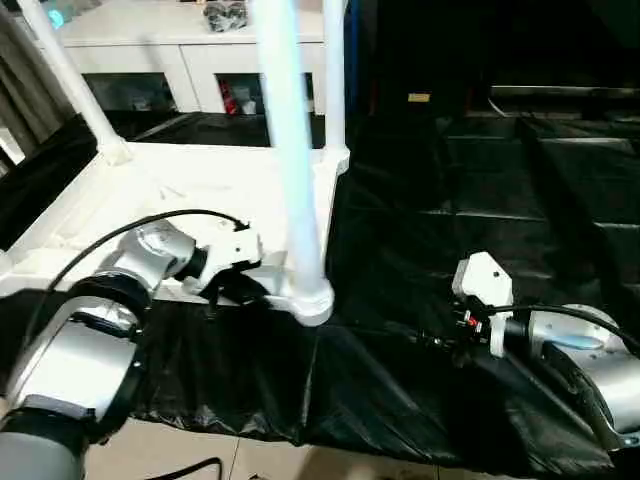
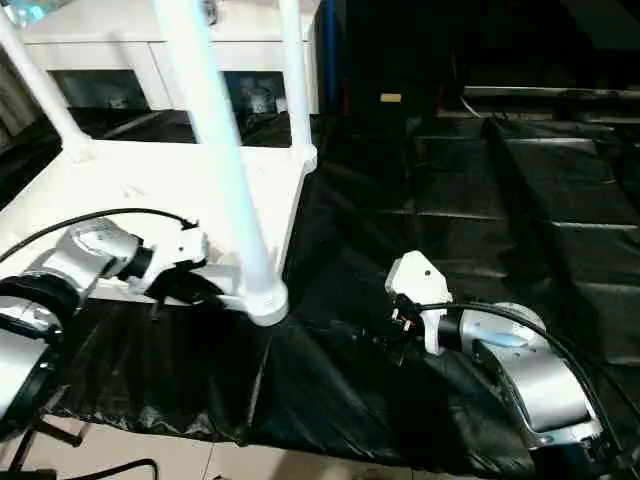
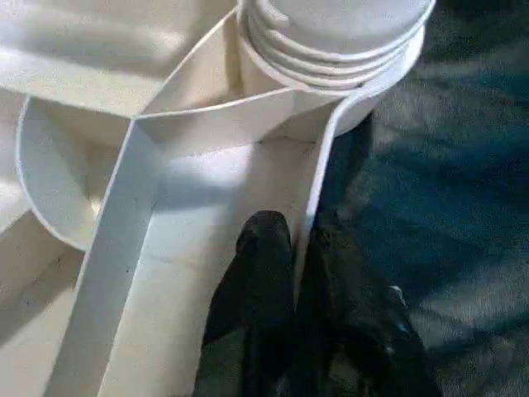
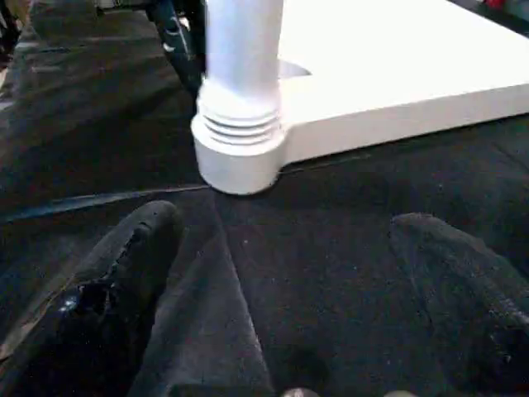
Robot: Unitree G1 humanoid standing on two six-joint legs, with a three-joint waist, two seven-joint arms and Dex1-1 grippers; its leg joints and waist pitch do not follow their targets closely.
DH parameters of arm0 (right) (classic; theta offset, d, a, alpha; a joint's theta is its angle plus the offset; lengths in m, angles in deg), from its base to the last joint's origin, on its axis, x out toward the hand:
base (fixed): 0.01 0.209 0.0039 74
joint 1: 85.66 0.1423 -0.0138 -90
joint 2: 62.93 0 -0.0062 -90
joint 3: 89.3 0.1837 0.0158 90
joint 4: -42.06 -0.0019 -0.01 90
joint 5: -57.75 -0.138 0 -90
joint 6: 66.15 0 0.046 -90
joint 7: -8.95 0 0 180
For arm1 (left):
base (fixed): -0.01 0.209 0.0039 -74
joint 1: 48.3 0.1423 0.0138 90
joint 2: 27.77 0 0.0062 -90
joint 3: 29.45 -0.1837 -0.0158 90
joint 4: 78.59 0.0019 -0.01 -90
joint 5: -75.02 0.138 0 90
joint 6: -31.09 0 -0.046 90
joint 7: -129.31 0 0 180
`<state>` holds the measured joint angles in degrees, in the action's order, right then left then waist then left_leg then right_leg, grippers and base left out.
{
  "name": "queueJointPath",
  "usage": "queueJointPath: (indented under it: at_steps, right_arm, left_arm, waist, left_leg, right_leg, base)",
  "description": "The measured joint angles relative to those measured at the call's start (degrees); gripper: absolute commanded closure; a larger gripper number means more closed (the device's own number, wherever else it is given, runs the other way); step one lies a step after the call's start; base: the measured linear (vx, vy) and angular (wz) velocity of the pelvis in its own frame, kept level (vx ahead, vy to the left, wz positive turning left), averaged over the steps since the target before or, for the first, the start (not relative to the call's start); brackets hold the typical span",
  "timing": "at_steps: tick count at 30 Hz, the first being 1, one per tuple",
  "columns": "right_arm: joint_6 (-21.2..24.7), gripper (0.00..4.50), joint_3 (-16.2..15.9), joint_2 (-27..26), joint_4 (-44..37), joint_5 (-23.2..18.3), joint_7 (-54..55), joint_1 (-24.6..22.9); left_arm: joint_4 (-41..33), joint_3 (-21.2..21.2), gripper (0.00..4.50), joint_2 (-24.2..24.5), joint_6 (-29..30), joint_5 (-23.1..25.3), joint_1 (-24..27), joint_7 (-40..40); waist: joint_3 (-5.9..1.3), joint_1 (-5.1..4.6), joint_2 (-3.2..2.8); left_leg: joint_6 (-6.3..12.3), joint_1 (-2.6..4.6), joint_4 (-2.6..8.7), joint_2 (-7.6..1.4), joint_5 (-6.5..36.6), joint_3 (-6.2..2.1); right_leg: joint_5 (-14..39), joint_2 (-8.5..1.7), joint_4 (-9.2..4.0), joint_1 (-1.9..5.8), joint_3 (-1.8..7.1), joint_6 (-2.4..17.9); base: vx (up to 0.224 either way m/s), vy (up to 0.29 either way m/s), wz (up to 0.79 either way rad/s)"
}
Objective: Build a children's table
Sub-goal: Move table base
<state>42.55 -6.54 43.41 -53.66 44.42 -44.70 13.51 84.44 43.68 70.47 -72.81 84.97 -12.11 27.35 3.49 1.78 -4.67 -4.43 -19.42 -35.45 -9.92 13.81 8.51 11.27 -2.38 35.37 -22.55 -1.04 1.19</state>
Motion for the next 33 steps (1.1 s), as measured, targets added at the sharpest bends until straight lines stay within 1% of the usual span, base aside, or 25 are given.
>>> queueJointPath:
  at_steps: [1, 2, 4, 6, 9, 13, 17, 19, 20, 21, 22, 23, 24, 26, 31, 33]
  right_arm:
    - [-0.1, 0.00, 0.0, -0.2, 0.3, 0.0, 0.1, 0.0]
    - [-0.1, 0.00, 0.0, -0.3, 0.5, 0.0, 0.3, 0.0]
    - [-0.2, 0.00, 0.0, -1.0, 1.7, 0.4, 1.3, 0.5]
    - [-0.2, 0.00, 0.0, -1.3, 2.4, 0.7, 2.2, 1.0]
    - [-0.3, 0.00, -0.1, -2.2, 3.9, 1.8, 3.8, 2.0]
    - [-0.7, 0.00, -0.1, -3.7, 5.3, 3.0, 6.7, 2.4]
    - [-0.9, 0.00, -0.1, -4.8, 6.0, 3.2, 8.3, 2.3]
    - [-0.9, 0.00, -0.1, -5.2, 6.0, 3.4, 8.9, 2.3]
    - [-1.1, 0.00, -0.1, -5.5, 6.0, 3.5, 9.1, 2.3]
    - [-1.3, 0.00, -0.2, -5.7, 6.0, 3.8, 9.2, 2.3]
    - [-1.4, 0.00, -0.3, -5.9, 6.0, 3.9, 9.4, 2.3]
    - [-1.4, 0.00, -0.4, -5.9, 6.0, 4.0, 9.4, 2.3]
    - [-1.4, 0.00, -0.5, -5.9, 6.0, 4.1, 9.4, 2.3]
    - [-1.6, 0.00, -0.6, -6.0, 6.0, 4.2, 9.5, 2.3]
    - [-2.1, 0.00, -0.7, -6.4, 6.5, 4.2, 9.4, 2.4]
    - [-2.6, 0.00, -0.7, -6.4, 6.6, 4.2, 9.4, 2.5]
  left_arm:
    - [-0.2, 0.6, 4.40, -0.7, 0.9, -0.9, 0.0, 0.0]
    - [-0.5, 0.9, 4.43, -1.3, 1.6, -1.5, 0.1, 0.0]
    - [-2.1, 1.0, 4.47, -2.3, 2.9, -2.0, 0.5, -0.3]
    - [-3.7, 1.6, 4.47, -3.4, 3.8, -2.9, 1.4, -1.2]
    - [-6.2, 2.7, 4.47, -5.4, 5.4, -4.0, 2.9, -4.0]
    - [-12.1, 3.1, 4.47, -7.7, 5.0, -4.0, 6.9, -7.7]
    - [-18.4, 2.8, 4.47, -7.8, 4.7, -4.1, 10.9, -8.5]
    - [-20.7, 3.1, 4.47, -7.9, 6.6, -5.0, 11.9, -8.0]
    - [-21.0, 3.1, 4.47, -8.0, 7.1, -5.2, 12.0, -7.6]
    - [-21.0, 3.0, 4.21, -8.0, 7.2, -5.3, 12.1, -7.4]
    - [-21.0, 3.1, 4.05, -7.8, 6.4, -5.3, 12.3, -7.4]
    - [-20.9, 3.2, 4.05, -7.6, 5.8, -5.6, 12.6, -7.6]
    - [-20.7, 3.3, 3.93, -7.3, 5.1, -5.7, 12.9, -7.8]
    - [-20.3, 3.5, 3.91, -7.1, 4.0, -5.9, 13.1, -8.1]
    - [-18.7, 4.1, 3.91, -5.7, 2.3, -6.4, 13.3, -7.9]
    - [-18.8, 4.2, 3.91, -5.0, 2.8, -6.4, 13.4, -7.8]
  waist:
    - [0.04, -0.04, 0.12]
    - [0.05, -0.04, 0.18]
    - [0.02, -0.02, 0.50]
    - [0.02, 0.05, 0.57]
    - [-0.10, 0.44, 1.07]
    - [-0.39, 1.03, 1.64]
    - [-0.41, 1.45, 1.88]
    - [-0.43, 1.52, 2.02]
    - [-0.44, 1.52, 2.03]
    - [-0.45, 1.52, 2.03]
    - [-0.45, 1.40, 2.03]
    - [-0.45, 1.28, 2.11]
    - [-0.46, 1.21, 2.24]
    - [-0.54, 1.16, 2.47]
    - [-0.54, 0.58, 2.50]
    - [-0.52, 0.26, 2.53]
  left_leg:
    - [0.18, -0.07, 0.00, 0.00, 0.0, 0.02]
    - [0.23, -0.14, 0.00, 0.00, 0.0, 0.02]
    - [0.37, -0.26, 0.00, -0.01, 0.0, 0.05]
    - [0.45, -0.42, 0.00, -0.01, 0.1, 0.08]
    - [0.50, -0.54, 0.00, -0.02, 0.1, 0.11]
    - [0.54, -0.54, -0.01, -0.01, 0.1, 0.24]
    - [0.82, -0.52, 0.00, -0.02, -0.1, 0.63]
    - [0.95, -0.52, 0.00, -0.02, -0.1, 0.91]
    - [0.96, -0.52, 0.00, -0.02, -0.1, 1.06]
    - [1.04, -0.52, 0.00, -0.02, -0.2, 1.19]
    - [1.10, -0.52, 0.00, -0.01, -0.2, 1.31]
    - [1.11, -0.53, 0.00, 0.02, -0.2, 1.33]
    - [1.12, -0.52, 0.00, 0.02, -0.2, 1.33]
    - [1.14, -0.51, 0.00, 0.00, -0.2, 1.32]
    - [1.05, -0.49, 0.00, -0.02, -0.3, 1.32]
    - [0.96, -0.48, 0.00, -0.02, -0.3, 1.32]
  right_leg:
    - [0.0, 0.00, -0.05, -0.04, 0.00, 0.0]
    - [0.0, 0.00, -0.08, -0.08, 0.00, 0.0]
    - [0.0, -0.01, -0.11, -0.22, 0.00, 0.0]
    - [0.0, -0.02, -0.15, -0.33, -0.01, 0.0]
    - [0.0, -0.09, -0.15, -0.43, -0.07, 0.0]
    - [0.0, -0.24, -0.20, -0.39, -0.10, 0.0]
    - [0.0, -0.52, -0.14, -0.39, -0.12, 0.0]
    - [0.0, -0.71, -0.11, -0.39, -0.14, 0.0]
    - [0.0, -0.79, -0.10, -0.39, -0.14, 0.0]
    - [0.0, -0.87, -0.10, -0.39, -0.14, 0.0]
    - [0.0, -0.94, -0.11, -0.39, -0.12, 0.0]
    - [0.0, -0.96, -0.12, -0.39, -0.10, 0.0]
    - [0.0, -0.97, -0.11, -0.38, -0.10, 0.0]
    - [0.0, -0.97, -0.10, -0.38, -0.12, -0.1]
    - [-0.2, -0.96, -0.06, -0.38, -0.12, -0.3]
    - [-0.2, -0.97, -0.03, -0.38, -0.12, -0.3]
  base:
    - [0.000, 0.000, 0.00]
    - [0.000, 0.000, 0.00]
    - [0.000, 0.000, 0.00]
    - [0.000, 0.000, 0.00]
    - [0.000, 0.000, 0.00]
    - [0.000, 0.000, 0.00]
    - [0.000, 0.000, 0.00]
    - [0.000, 0.000, 0.00]
    - [0.000, 0.000, 0.00]
    - [0.000, 0.000, 0.00]
    - [0.000, 0.000, 0.00]
    - [0.000, 0.000, 0.00]
    - [0.000, 0.000, 0.00]
    - [0.000, 0.000, 0.00]
    - [0.000, 0.000, 0.00]
    - [0.000, 0.000, 0.00]
